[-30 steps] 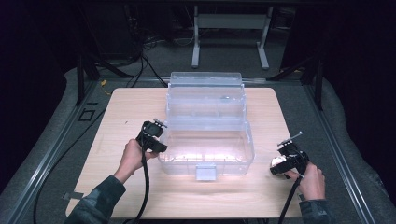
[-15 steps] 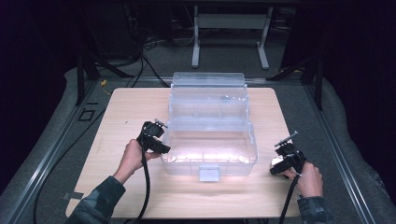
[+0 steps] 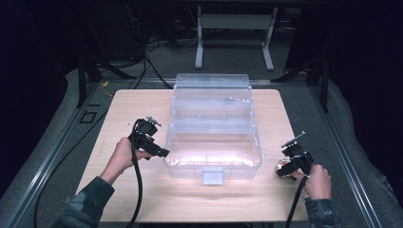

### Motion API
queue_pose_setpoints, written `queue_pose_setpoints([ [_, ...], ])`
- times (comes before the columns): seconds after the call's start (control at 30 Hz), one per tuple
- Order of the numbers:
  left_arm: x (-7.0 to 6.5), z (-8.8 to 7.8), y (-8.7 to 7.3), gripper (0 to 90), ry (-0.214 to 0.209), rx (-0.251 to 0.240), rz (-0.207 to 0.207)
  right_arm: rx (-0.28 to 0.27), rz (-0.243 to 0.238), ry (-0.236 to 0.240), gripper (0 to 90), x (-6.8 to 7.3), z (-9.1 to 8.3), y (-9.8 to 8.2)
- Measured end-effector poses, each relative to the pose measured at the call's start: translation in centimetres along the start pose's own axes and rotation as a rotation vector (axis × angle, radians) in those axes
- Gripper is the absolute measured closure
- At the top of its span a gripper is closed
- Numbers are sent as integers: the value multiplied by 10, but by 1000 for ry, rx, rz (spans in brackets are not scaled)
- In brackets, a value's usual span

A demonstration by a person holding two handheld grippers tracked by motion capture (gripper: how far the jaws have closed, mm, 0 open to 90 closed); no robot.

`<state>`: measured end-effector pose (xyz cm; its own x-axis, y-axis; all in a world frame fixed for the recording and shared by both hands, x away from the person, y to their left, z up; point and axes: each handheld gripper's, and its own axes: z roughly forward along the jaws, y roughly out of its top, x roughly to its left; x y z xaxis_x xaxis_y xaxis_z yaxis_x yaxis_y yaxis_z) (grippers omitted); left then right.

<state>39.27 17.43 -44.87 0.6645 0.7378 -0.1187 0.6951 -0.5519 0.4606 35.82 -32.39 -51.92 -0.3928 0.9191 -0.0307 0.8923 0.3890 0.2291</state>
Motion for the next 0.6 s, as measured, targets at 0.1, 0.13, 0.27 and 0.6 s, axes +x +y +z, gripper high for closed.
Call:
queue_pose_setpoints([
  [0.1,4,-4,-2,111,-8,-4,-6,-9,-6,7,201,1,-9,1],
  [0.13,5,-6,-3,100,-13,-3,-4,-11,-6,-2,201,1,-11,2],
  [0.27,7,-12,-5,66,-5,-5,6,-18,-18,-31,201,4,-22,4],
  [0.6,27,-17,-17,3,19,-6,-30,-47,-72,23,202,15,-51,14],
])
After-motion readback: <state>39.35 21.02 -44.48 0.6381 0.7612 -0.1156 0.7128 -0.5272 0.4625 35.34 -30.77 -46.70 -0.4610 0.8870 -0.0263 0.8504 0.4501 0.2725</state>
